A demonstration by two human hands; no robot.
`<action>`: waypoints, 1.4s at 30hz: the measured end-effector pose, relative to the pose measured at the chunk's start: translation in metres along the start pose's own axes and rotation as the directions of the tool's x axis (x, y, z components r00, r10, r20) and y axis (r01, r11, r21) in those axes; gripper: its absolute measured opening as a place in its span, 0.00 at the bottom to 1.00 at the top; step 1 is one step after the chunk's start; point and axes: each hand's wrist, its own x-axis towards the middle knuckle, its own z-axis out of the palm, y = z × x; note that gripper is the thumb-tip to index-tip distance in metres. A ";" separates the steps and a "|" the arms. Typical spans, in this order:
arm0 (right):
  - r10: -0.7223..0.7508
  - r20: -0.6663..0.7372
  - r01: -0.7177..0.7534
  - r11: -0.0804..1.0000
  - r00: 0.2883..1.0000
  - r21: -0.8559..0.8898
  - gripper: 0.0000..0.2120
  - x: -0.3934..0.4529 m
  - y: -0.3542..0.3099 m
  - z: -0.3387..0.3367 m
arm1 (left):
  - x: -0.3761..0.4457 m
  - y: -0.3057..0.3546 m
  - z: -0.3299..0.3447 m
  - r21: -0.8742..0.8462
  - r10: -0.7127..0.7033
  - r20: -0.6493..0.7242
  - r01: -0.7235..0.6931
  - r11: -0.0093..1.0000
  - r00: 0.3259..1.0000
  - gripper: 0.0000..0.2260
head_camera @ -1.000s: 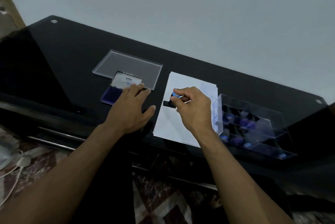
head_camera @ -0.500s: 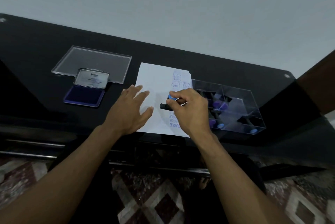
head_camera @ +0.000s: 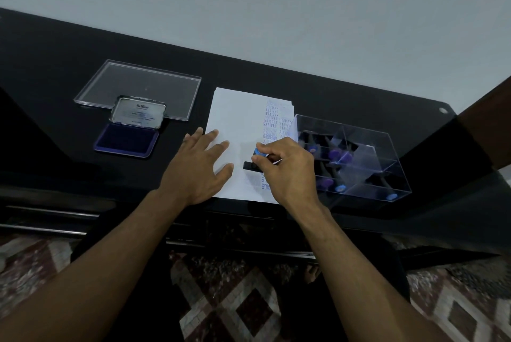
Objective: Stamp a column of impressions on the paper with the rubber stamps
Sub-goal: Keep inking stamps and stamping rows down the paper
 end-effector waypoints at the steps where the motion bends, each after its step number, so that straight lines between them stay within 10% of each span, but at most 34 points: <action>1: -0.001 0.001 0.001 1.000 1.000 -0.004 0.10 0.000 0.001 0.002 | 0.000 -0.001 0.000 0.006 0.000 0.001 0.000 1.000 1.000 0.33; 42: -0.048 0.006 0.048 0.999 0.999 -0.008 0.08 0.001 0.012 0.011 | 0.001 -0.003 0.003 0.013 0.014 -0.022 -0.014 1.000 1.000 0.32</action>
